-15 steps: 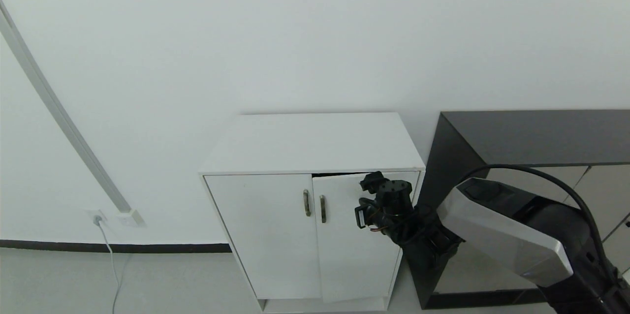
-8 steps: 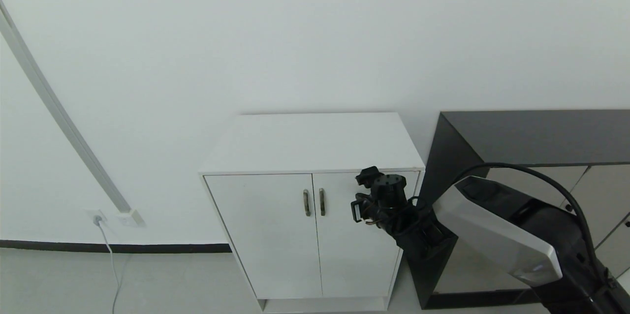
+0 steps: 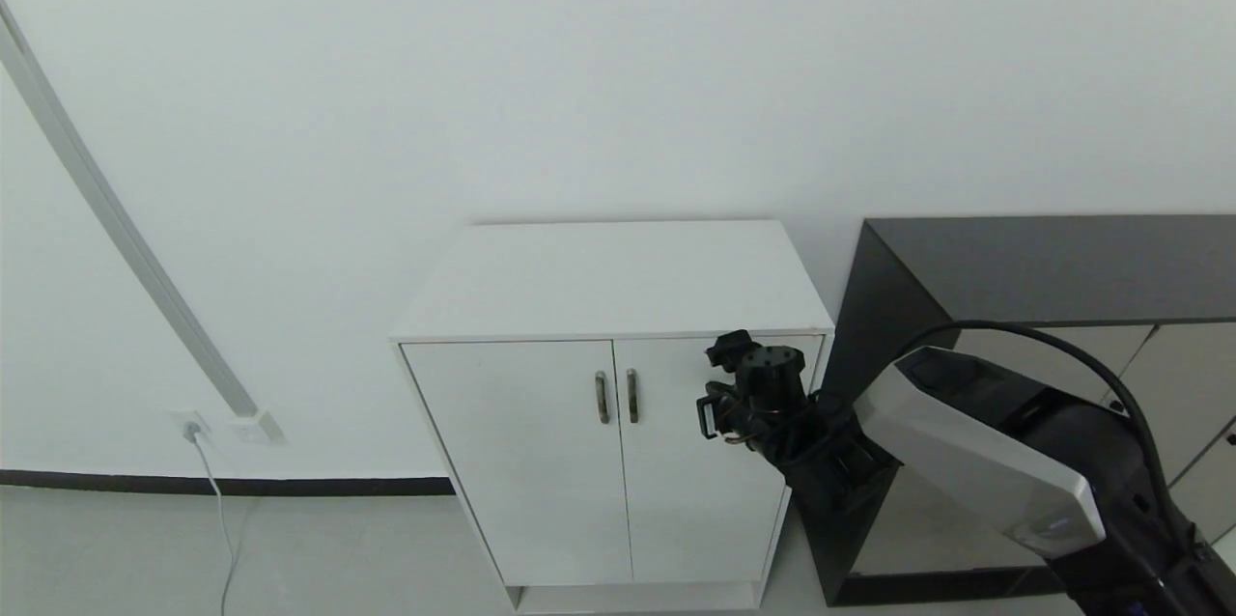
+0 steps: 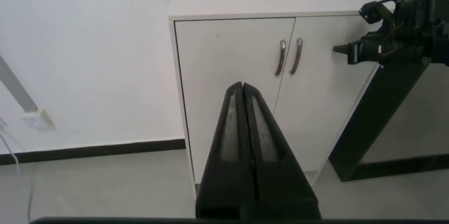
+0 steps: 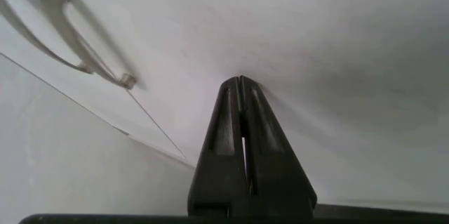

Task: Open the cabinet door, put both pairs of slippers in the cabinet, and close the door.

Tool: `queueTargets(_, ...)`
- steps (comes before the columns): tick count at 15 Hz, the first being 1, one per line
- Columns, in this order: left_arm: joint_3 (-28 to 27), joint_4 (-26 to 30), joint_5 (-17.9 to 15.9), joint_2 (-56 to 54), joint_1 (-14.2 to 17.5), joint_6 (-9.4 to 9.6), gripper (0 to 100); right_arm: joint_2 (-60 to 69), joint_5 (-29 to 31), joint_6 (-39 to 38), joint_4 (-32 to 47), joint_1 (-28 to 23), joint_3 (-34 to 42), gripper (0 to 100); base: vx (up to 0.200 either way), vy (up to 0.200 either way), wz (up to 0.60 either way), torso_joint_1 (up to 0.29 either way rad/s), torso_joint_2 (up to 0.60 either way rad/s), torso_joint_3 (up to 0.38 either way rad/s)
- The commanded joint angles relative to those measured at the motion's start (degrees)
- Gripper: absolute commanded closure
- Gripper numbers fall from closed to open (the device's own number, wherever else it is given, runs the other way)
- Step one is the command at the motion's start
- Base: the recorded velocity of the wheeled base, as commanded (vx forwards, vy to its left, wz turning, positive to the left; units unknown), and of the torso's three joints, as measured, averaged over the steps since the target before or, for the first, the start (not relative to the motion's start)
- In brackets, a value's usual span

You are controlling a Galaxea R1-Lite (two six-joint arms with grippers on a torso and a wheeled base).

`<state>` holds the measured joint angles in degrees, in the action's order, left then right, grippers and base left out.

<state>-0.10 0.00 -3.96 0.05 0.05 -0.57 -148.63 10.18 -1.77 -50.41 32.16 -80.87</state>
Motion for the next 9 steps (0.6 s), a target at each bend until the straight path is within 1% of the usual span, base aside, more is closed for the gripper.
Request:
queueTargets(1, 0.0, 0.0, 0.0, 0.0, 0.0, -0.04, 100, 4.9, -0.2, 0.0, -2.2, 0.3, 6.4, 100, 0.000, 0.000, 0.00, 0.000, 0.00, 0.000)
queueTargets(5, 0.0, 0.0, 0.0, 0.0, 0.0, -0.04, 100, 17.0, 0.1, -0.1, -13.0, 0.2, 26.9, 100, 0.000, 0.000, 0.00, 0.000, 0.00, 0.000)
queueTargets(6, 0.0, 0.0, 0.0, 0.0, 0.0, -0.04, 100, 18.2, 0.1, -0.1, -14.2, 0.1, 29.2, 100, 0.000, 0.000, 0.00, 0.000, 0.00, 0.000)
queueTargets(7, 0.0, 0.0, 0.0, 0.0, 0.0, -0.04, 100, 22.5, 0.1, 0.0, -18.1, -0.7, 36.4, 100, 0.000, 0.000, 0.00, 0.000, 0.00, 0.000)
queueTargets(9, 0.0, 0.0, 0.0, 0.0, 0.0, -0.04, 100, 28.4, 0.8, 0.0, -21.7, -2.5, 45.2, 100, 0.000, 0.000, 0.00, 0.000, 0.00, 0.000)
